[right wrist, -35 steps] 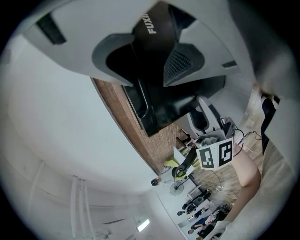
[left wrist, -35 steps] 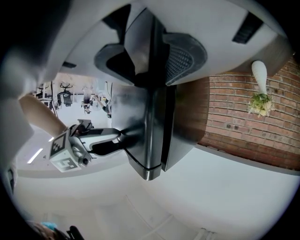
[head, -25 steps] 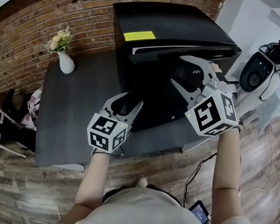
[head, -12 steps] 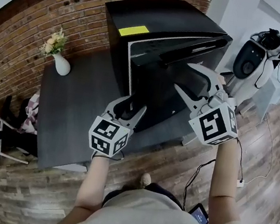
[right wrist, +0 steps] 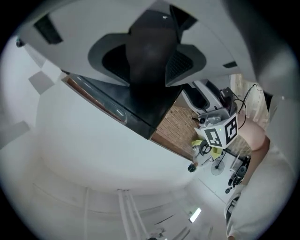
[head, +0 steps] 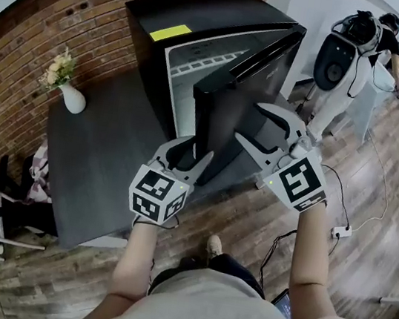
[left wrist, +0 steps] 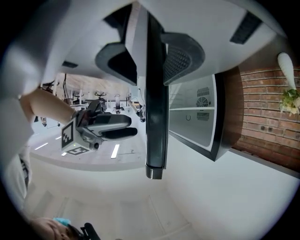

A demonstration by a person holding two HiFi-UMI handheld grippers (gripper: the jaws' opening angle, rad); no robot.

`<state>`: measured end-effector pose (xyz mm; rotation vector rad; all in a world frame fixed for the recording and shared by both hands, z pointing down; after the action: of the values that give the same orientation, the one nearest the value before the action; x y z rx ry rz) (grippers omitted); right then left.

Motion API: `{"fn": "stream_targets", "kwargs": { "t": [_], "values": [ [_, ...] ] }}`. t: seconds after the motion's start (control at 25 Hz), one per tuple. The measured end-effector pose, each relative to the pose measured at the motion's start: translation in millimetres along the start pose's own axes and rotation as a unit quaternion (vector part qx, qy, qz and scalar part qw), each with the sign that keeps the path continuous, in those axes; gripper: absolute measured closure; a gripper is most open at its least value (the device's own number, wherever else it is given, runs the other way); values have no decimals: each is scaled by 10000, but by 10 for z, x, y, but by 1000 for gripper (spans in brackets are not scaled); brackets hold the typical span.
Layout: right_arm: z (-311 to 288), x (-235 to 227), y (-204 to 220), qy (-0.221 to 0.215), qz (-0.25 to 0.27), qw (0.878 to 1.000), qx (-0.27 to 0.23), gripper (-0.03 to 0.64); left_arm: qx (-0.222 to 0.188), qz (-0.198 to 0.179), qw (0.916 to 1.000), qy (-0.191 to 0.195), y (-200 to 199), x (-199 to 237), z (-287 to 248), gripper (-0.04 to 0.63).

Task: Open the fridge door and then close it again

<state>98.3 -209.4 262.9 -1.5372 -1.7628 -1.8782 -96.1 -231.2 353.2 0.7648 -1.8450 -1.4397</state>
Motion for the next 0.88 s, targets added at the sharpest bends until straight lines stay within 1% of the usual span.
{"fn": "stream_targets", "kwargs": {
  "t": [0.16, 0.28, 0.4, 0.64, 0.8, 0.88],
  "values": [
    [120, 172, -32, 158, -336, 9993, -9, 393, 2, -1, 9993, 372, 24, -113, 21, 419],
    [175, 304, 4, 210, -567, 9982, 25, 377, -24, 35, 9979, 639, 46, -194, 10, 419],
    [253, 426, 40, 286, -853, 9959, 63, 376, 2, 14, 9960, 894, 64, -288, -4, 419],
    [444, 623, 119, 563, -1451, 9878, 48, 362, 63, 16, 9913, 1316, 98, -479, -28, 419],
    [569, 699, 155, 759, -1870, 9794, -109, 351, 111, -45, 9870, 1600, 112, -624, -64, 419],
    [614, 740, 172, 849, -2000, 9760, -140, 353, 102, -40, 9847, 1737, 126, -689, -94, 419]
  ]
}}
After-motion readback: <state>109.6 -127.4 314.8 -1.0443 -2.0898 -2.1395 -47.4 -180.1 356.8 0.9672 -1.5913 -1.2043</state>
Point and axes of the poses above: the fingertips, and each gripper's own axes: z backward along the fingers, x to its left, y out of its underside, the point moved 10 cm from there along z, backward along the fingers, and after that the axes turned 9 degrees about z, right-handed, at the moved point
